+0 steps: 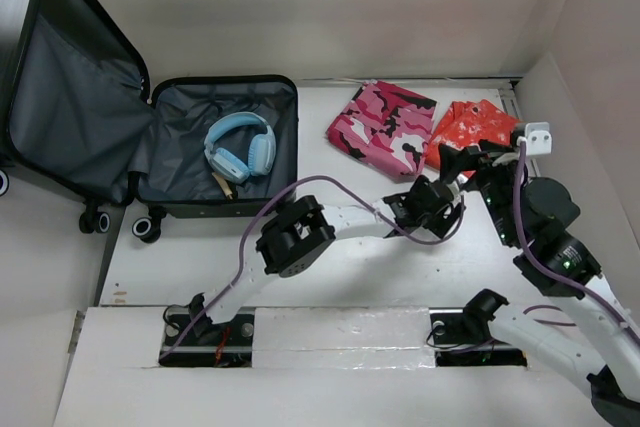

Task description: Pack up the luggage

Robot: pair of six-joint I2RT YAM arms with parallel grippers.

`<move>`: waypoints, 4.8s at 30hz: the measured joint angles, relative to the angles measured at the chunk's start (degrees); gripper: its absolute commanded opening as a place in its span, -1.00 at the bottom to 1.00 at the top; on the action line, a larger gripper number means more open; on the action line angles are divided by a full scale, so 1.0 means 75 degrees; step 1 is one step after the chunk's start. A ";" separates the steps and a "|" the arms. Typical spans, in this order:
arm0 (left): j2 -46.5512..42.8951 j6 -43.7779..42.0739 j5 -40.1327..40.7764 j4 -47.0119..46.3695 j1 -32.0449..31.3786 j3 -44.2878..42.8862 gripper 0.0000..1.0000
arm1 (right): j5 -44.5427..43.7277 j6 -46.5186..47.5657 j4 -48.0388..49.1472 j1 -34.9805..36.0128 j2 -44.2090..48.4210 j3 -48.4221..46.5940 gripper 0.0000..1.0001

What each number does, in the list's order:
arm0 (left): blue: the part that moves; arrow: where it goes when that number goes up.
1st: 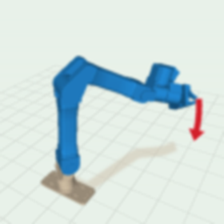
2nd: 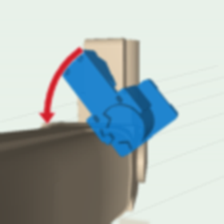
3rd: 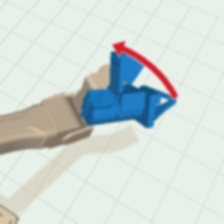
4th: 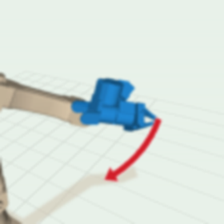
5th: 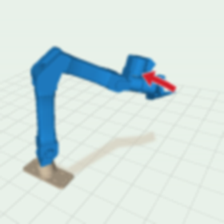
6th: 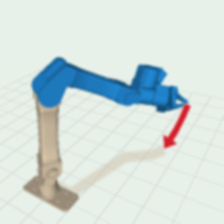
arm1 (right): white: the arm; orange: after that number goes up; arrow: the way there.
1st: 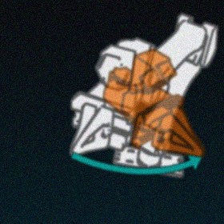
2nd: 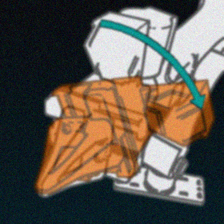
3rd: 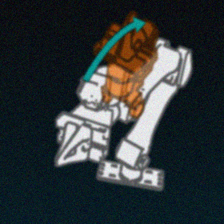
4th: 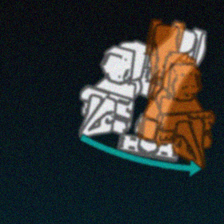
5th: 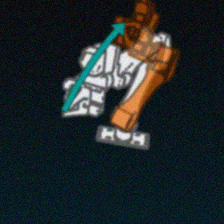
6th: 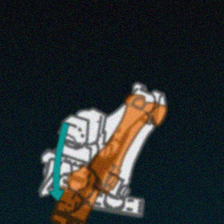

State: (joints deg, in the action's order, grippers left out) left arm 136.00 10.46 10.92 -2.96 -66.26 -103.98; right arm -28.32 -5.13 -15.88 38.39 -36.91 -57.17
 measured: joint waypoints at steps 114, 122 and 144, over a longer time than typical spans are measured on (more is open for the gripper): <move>-0.0239 0.8754 0.1070 0.0635 0.3130 0.0245 -0.13 | 0.1364 -0.0099 0.0326 -0.0006 -0.0291 0.1332 0.65; 0.0117 0.8346 0.1035 0.0918 0.3188 -0.0192 -1.00 | 0.1457 -0.0099 0.0332 -0.0003 -0.0093 0.1332 0.65; -0.1690 0.2471 -0.1029 0.3582 0.5418 -0.2189 -1.00 | 0.1827 -0.0076 0.0472 0.0000 0.0204 0.1329 0.67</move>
State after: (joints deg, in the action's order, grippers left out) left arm 123.33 28.99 3.20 23.90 -25.63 -120.40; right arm -14.61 -5.69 -12.34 38.39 -35.38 -47.20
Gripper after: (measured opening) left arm 0.032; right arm 0.834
